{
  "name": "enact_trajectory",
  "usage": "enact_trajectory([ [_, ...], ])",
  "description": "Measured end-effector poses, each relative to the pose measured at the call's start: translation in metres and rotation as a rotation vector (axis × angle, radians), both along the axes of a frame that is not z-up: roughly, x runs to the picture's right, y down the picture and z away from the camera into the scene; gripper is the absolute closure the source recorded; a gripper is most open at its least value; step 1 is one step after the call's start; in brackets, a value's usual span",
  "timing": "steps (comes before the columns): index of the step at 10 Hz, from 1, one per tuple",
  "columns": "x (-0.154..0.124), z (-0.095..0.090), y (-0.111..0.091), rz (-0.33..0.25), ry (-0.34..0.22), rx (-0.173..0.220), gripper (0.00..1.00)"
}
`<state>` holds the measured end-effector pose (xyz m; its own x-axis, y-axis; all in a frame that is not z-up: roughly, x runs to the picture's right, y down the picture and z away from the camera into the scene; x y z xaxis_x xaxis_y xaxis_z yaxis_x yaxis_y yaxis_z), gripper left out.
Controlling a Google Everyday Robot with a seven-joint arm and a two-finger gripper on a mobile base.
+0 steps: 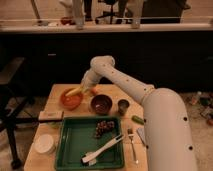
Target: Place banana in red bowl
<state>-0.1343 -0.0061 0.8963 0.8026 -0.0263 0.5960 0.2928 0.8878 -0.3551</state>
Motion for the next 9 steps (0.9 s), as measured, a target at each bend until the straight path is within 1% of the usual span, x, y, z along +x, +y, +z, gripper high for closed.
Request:
enact_trajectory([
  [4, -0.009, 0.006, 0.002, -0.062, -0.059, -0.020, 1.00],
  [6, -0.009, 0.010, 0.000, -0.079, -0.061, -0.020, 1.00],
  [9, -0.011, 0.023, 0.001, -0.104, 0.063, 0.016, 1.00],
])
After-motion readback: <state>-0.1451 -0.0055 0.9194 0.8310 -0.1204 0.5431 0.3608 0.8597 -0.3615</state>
